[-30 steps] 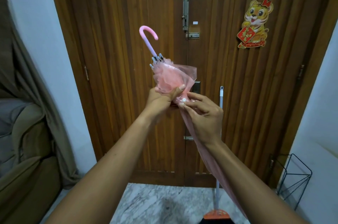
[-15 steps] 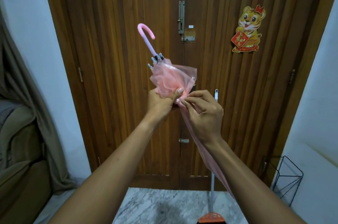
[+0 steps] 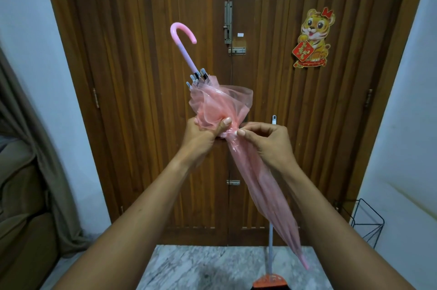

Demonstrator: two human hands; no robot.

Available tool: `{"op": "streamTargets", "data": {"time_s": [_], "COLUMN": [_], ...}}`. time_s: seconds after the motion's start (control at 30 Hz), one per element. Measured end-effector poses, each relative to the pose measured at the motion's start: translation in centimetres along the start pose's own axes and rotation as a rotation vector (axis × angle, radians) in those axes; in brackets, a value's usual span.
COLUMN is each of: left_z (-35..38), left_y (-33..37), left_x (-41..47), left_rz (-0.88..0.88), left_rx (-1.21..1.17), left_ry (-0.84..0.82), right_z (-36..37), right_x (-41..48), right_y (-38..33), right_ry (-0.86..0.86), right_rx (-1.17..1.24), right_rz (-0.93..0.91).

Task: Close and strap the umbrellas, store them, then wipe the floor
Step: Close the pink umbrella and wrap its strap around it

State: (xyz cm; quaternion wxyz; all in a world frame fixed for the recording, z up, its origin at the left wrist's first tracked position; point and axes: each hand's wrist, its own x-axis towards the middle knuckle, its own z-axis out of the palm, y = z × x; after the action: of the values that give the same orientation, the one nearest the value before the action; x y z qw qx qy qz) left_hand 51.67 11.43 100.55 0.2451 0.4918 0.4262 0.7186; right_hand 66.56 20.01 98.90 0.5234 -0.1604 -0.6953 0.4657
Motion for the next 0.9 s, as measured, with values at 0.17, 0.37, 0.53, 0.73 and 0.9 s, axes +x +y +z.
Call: {"op": "streamTargets", "data": {"time_s": [0.17,0.37,0.53,0.73,0.9], "left_z": [0.2,0.9,1.9,4.3,8.3], "left_y": [-0.2,-0.3,-0.3,-1.9,-4.7], "left_x": [-0.1,0.0,0.3,0.9,1.6], "left_rz": [-0.029,-0.074,-0.05,-0.054,-0.053], "left_rx": [-0.022,-0.095,-0.07,-0.009,-0.025], "left_ry": [-0.003,-0.019,-0.064,-0.117,-0.102], "right_z": [-0.6,-1.5,-2.3,-4.9,-8.2], "right_x": [0.3,0.9,0.0,-0.8,-1.4], "right_y": [0.6,0.2,1.0,1.7,2.7], "right_ry": [-0.079,-0.183,-0.23,-0.154,-0.079], "right_rx": [0.085,-0.057,-0.05,-0.026,-0.152], "right_rz": [0.133,0.062,0.103,0.092,0.035]}}
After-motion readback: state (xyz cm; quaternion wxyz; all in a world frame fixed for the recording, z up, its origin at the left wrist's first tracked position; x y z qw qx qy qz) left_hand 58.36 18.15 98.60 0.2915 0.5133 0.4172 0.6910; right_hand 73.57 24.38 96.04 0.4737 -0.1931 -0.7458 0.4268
